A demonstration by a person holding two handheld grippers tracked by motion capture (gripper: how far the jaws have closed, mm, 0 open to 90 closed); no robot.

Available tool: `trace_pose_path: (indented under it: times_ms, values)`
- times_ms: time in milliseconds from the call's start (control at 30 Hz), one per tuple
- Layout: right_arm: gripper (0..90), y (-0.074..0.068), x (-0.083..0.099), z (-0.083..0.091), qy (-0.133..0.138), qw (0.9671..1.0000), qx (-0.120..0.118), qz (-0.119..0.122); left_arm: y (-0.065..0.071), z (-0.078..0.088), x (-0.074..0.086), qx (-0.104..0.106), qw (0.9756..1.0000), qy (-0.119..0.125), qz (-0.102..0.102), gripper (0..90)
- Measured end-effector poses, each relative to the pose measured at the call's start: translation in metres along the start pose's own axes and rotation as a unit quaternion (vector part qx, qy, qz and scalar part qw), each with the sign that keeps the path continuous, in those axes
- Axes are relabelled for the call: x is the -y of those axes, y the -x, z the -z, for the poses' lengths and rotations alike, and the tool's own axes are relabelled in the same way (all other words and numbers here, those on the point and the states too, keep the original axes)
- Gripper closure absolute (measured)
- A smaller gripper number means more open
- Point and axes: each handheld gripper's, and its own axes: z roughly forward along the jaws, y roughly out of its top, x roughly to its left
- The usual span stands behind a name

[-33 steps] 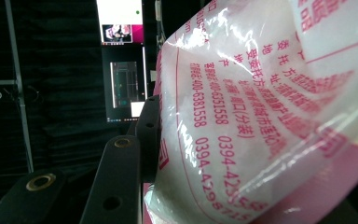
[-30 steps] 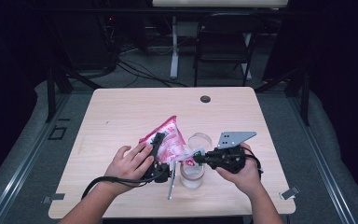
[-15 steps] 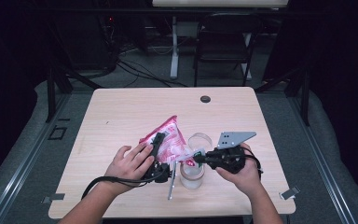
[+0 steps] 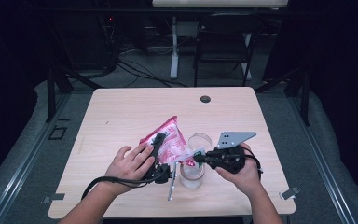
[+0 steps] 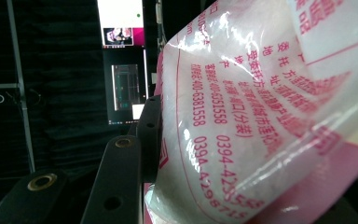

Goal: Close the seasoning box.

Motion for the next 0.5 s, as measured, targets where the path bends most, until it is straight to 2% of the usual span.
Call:
trace_pose_path:
  times_ms: [33,500]
  values:
    - [89.3,-0.0001,0.0,0.0,0.0,1.0,0.001,0.0,-0.0007,0.0001,-0.0003,-0.005,1.0,0.003,-0.006,63.9]
    - [89.5,-0.0005,-0.0003,-0.0003,0.001,1.0,0.005,0.002,-0.0007,0.0003,0.0003,-0.003,1.0,0.003,-0.003,64.2]
